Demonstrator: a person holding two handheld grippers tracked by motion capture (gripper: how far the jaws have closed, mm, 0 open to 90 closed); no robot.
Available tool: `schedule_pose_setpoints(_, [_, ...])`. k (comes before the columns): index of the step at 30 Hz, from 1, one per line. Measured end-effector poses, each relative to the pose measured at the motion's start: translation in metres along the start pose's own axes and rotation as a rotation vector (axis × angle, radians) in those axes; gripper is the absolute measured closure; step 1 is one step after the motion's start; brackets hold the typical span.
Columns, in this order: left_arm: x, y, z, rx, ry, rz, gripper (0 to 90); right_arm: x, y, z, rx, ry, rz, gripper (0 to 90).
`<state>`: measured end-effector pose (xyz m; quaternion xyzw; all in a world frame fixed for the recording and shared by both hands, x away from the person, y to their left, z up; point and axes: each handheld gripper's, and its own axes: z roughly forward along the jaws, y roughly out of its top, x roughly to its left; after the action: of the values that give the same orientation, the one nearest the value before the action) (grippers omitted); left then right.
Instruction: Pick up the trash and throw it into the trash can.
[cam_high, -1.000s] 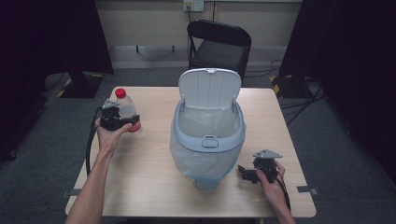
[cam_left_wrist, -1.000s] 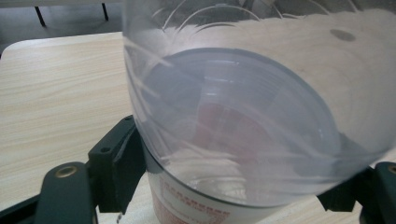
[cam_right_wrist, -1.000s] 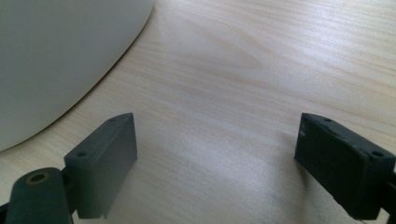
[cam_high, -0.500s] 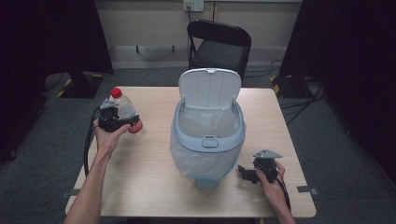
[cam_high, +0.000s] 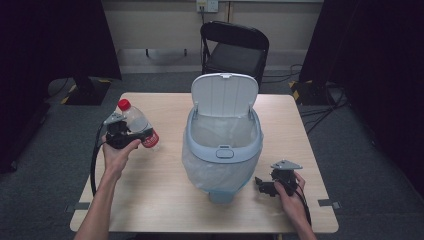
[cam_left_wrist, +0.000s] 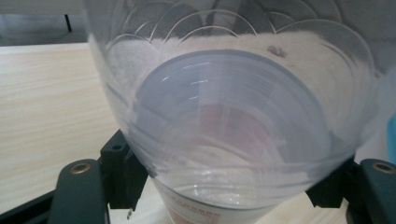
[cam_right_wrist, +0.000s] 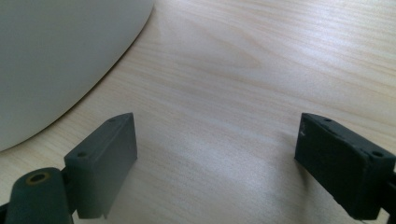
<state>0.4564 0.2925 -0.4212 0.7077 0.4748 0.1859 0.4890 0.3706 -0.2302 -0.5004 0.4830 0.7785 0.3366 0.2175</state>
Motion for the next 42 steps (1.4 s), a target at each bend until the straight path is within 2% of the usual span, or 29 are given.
schedule_pose_setpoints(3, [-0.002, -0.006, -0.007, -0.026, -0.023, -0.018, 28.2, 0.0, 0.0, 0.0, 0.0, 0.0, 0.0, 11.6])
schedule_pose_setpoints(5, [-0.007, -0.009, -0.012, -0.033, -0.031, -0.013, 28.2, 0.0, 0.0, 0.0, 0.0, 0.0, 0.0, 11.6])
schedule_pose_setpoints(7, [-0.012, -0.006, -0.014, -0.037, -0.039, 0.004, 28.2, 0.0, 0.0, 0.0, 0.0, 0.0, 0.0, 11.6])
schedule_pose_setpoints(10, [-0.02, 0.0, -0.023, -0.076, -0.076, 0.004, 28.2, 0.0, 0.0, 0.0, 0.0, 0.0, 0.001, 11.6])
schedule_pose_setpoints(12, [-0.027, 0.006, -0.028, -0.084, -0.073, 0.031, 28.2, 0.0, 0.0, 0.0, 0.0, 0.0, 0.0, 11.6])
schedule_pose_setpoints(14, [-0.034, 0.01, -0.034, -0.119, -0.099, 0.035, 28.2, 0.0, 0.0, 0.0, 0.0, 0.0, 0.0, 11.6])
schedule_pose_setpoints(18, [-0.05, 0.017, -0.047, -0.168, -0.101, 0.063, 28.3, 0.0, 0.0, 0.0, 0.0, 0.0, 0.001, 11.6])
schedule_pose_setpoints(20, [-0.056, 0.02, -0.052, -0.185, -0.112, 0.062, 28.3, 0.0, 0.0, 0.0, 0.0, 0.0, 0.0, 11.6])
schedule_pose_setpoints(27, [-0.072, 0.031, -0.07, -0.249, -0.112, 0.102, 28.3, 0.0, 0.0, 0.0, 0.0, 0.0, -0.001, 11.6])
schedule_pose_setpoints(36, [-0.089, 0.045, -0.097, -0.332, -0.139, 0.158, 28.2, 0.0, 0.0, 0.0, 0.0, 0.0, 0.0, 11.6])
schedule_pose_setpoints(38, [-0.094, 0.049, -0.102, -0.366, -0.147, 0.151, 28.2, 0.0, 0.0, 0.0, 0.0, 0.0, -0.001, 11.6])
schedule_pose_setpoints(42, [-0.102, 0.059, -0.109, -0.42, -0.157, 0.167, 28.2, 0.0, 0.0, 0.0, 0.001, 0.002, -0.001, 11.5])
